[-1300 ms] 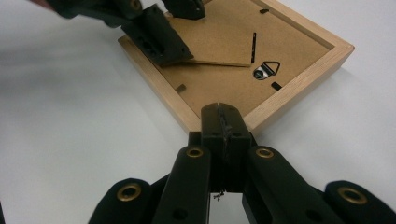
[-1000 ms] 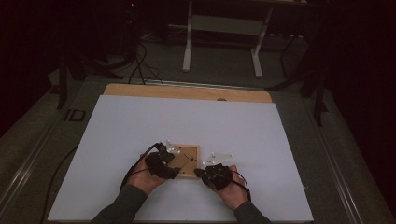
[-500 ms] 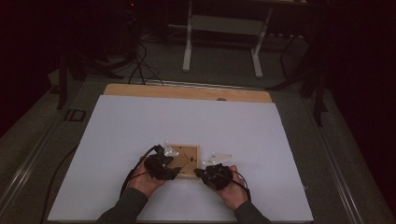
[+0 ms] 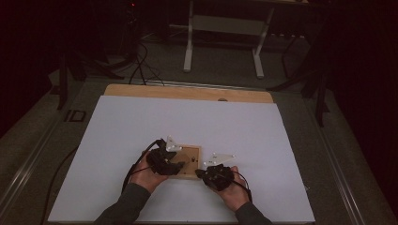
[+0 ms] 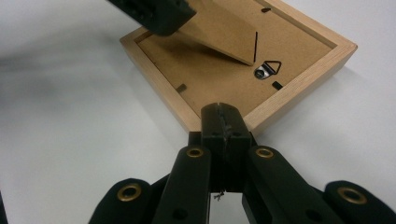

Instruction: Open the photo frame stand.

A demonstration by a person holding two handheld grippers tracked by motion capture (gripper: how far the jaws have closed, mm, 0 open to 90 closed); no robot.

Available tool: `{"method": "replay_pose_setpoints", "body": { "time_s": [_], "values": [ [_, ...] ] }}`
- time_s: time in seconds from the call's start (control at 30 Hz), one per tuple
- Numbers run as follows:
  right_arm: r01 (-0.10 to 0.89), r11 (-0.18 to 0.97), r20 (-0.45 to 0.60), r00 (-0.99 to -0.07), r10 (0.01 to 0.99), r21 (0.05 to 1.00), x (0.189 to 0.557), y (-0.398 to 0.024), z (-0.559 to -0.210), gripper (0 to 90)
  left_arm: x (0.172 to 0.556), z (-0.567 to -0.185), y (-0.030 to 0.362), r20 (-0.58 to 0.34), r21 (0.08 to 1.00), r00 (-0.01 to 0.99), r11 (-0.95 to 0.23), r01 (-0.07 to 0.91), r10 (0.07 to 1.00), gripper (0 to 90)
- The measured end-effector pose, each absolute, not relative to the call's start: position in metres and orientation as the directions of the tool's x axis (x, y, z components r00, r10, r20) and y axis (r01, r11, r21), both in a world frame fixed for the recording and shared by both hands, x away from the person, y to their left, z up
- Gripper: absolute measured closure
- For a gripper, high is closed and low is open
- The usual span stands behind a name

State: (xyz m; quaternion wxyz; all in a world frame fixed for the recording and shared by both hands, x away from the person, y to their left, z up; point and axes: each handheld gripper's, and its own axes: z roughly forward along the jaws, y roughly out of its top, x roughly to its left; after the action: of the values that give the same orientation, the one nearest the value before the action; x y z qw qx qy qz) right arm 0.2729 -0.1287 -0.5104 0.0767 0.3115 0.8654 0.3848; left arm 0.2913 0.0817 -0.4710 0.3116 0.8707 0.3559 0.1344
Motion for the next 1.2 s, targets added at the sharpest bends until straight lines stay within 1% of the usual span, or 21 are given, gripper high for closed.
{"method": "replay_pose_setpoints", "body": {
  "time_s": [0.43,0.57,0.7,0.83,1.0,1.2],
  "values": [
    [0.488,0.5,0.12,-0.791,0.6,0.716,0.273,-0.129,-0.511,89.9,0.294,-0.471,0.084,-0.017,0.644,0.709,-0.534,0.548,0.705,51.0],
    [0.491,0.495,0.124,-0.788,0.602,0.717,0.273,-0.13,-0.511,89.9,0.295,-0.472,0.087,-0.056,0.656,0.705,-0.507,0.56,0.707,50.6],
    [0.492,0.494,0.125,-0.788,0.602,0.717,0.273,-0.13,-0.511,89.8,0.296,-0.472,0.09,-0.091,0.665,0.706,-0.485,0.568,0.702,46.6],
    [0.494,0.492,0.128,-0.787,0.603,0.717,0.273,-0.13,-0.511,89.8,0.297,-0.471,0.092,-0.097,0.674,0.701,-0.472,0.569,0.707,42.4],
    [0.492,0.49,0.127,-0.787,0.604,0.719,0.273,-0.13,-0.511,89.3,0.299,-0.469,0.097,-0.121,0.682,0.688,-0.443,0.582,0.716,40.2],
    [0.49,0.492,0.129,-0.791,0.598,0.72,0.272,-0.13,-0.511,85.8,0.301,-0.469,0.105,-0.174,0.681,0.67,-0.403,0.611,0.722,38.1]
  ]
}}
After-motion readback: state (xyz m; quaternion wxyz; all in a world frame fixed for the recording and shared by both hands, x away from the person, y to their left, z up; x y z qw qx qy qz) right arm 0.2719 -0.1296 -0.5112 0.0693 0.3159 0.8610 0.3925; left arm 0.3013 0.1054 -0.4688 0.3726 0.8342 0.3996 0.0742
